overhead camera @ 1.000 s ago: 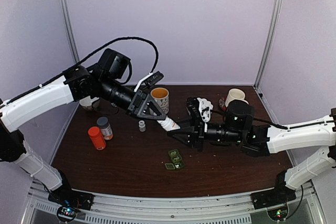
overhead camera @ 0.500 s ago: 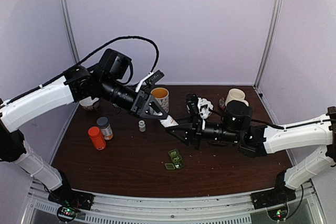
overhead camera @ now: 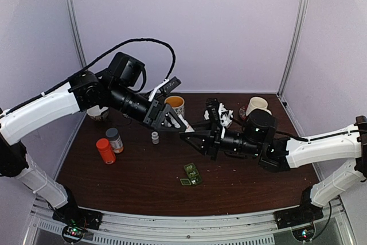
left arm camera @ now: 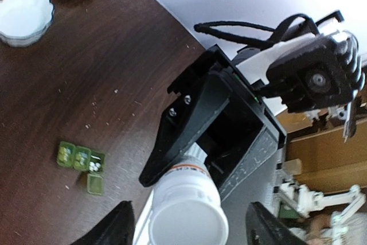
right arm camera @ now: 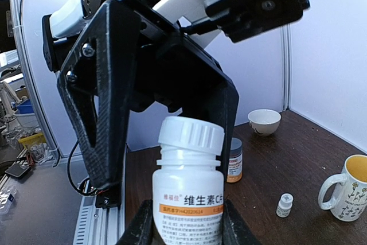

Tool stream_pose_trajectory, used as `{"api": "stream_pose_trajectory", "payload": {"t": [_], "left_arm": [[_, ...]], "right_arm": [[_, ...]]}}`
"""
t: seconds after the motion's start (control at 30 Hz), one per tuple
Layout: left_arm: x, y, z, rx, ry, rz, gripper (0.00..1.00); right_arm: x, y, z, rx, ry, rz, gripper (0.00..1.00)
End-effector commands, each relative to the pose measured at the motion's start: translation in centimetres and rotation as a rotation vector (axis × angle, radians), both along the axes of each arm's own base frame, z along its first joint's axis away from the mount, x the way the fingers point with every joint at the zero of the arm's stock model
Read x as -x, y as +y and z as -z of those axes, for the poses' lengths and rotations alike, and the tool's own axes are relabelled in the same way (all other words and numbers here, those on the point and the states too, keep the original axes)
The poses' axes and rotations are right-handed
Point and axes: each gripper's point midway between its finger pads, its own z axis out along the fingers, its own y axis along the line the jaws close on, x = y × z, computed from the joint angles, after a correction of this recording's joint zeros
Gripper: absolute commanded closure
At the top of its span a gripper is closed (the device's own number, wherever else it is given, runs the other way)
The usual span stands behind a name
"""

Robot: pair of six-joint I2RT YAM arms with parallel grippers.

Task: Sort the pills into containers
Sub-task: Screw the lid of the pill bottle onto the pill bottle.

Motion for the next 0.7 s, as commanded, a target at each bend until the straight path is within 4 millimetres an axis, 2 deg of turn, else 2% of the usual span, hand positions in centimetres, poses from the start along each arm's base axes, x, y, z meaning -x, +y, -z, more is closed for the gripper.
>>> {"api": "stream_pose_trajectory", "payload": {"t": [0.0,0.1,0.33,0.5,0.67], "left_arm": [[-0.8,0.0,-2.0,0.032,-0.072,-0.035,0.18],[-1.1,0.3,-2.7,0.039,-0.102,-0.055,0.07],[-2.2,2.4,-3.8,0.051,-0.120,-0.118,0.04],[-1.9,3.0,-5.6,0.145,-0.085,-0.100,0.14],[-2.0,2.8,-5.1,0.110,-0.062,-0.093,0.18]], "right_arm": [[-0.4,-0.2,-2.0,-0.072,-0.033,0.019,1.00],[-0.4,-0.3,-2.3,-0.081,-0.043,0.023,1.00],[-0.1,-0.5,-2.5,-0.081,-0.059,0.016,1.00],[0.2,-0.3,-2.1,-0.061,-0.068,-0.001,1.00],[0.2,-0.2,-1.9,-0.033,-0.078,-0.003,1.00]]}}
